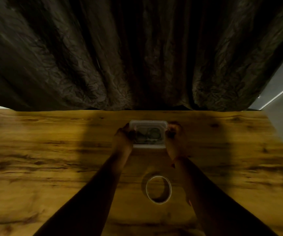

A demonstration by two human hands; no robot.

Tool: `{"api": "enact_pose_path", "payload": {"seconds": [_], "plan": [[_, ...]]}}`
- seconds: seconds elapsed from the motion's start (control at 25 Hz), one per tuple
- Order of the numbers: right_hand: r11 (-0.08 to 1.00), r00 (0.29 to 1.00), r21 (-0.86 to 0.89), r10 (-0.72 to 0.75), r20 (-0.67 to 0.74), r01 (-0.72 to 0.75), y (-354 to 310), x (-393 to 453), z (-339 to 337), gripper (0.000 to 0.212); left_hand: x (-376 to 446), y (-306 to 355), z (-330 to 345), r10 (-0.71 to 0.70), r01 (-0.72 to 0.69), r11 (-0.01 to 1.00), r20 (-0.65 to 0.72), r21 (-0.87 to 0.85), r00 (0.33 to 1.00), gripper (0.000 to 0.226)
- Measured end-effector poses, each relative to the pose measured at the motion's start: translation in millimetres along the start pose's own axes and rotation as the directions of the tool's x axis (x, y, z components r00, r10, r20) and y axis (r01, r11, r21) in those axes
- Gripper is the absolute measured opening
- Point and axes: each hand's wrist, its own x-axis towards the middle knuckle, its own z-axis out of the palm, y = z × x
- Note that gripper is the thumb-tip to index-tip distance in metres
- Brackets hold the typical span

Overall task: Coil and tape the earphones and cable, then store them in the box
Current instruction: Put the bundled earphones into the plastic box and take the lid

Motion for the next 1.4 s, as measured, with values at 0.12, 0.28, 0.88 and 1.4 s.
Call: {"api": "enact_pose_path", "payload": {"seconds": [0.12, 0.28, 0.88, 1.4], "plan": [[1.0, 1.0, 0.017, -0.01, -0.017, 0.011, 3, 0, 3, 0.017, 2, -12, 5, 0.0, -0.001, 0.987, 0.008, 0.162, 1.0, 0.055], [0.959, 0.983, 0.23, 0.148, 0.105, -0.168, -3, -8, -5, 0.031, 4, -16, 10, -0.075, 0.069, 0.988, 0.036, 0.139, 0.997, 0.079], [0.574, 0.824, -0.591, -0.366, 0.433, 0.566, 104, -178, -145, 0.037, -223, -24, 19, 0.387, -0.677, 0.619, 0.595, 0.398, 0.704, 0.057], [0.733, 0.956, -0.628, -0.11, 0.271, 0.262, 82, -31, -152, 0.047, -115, 104, 127, 0.017, -0.416, 0.774, 0.641, 0.478, 0.768, 0.063]]}}
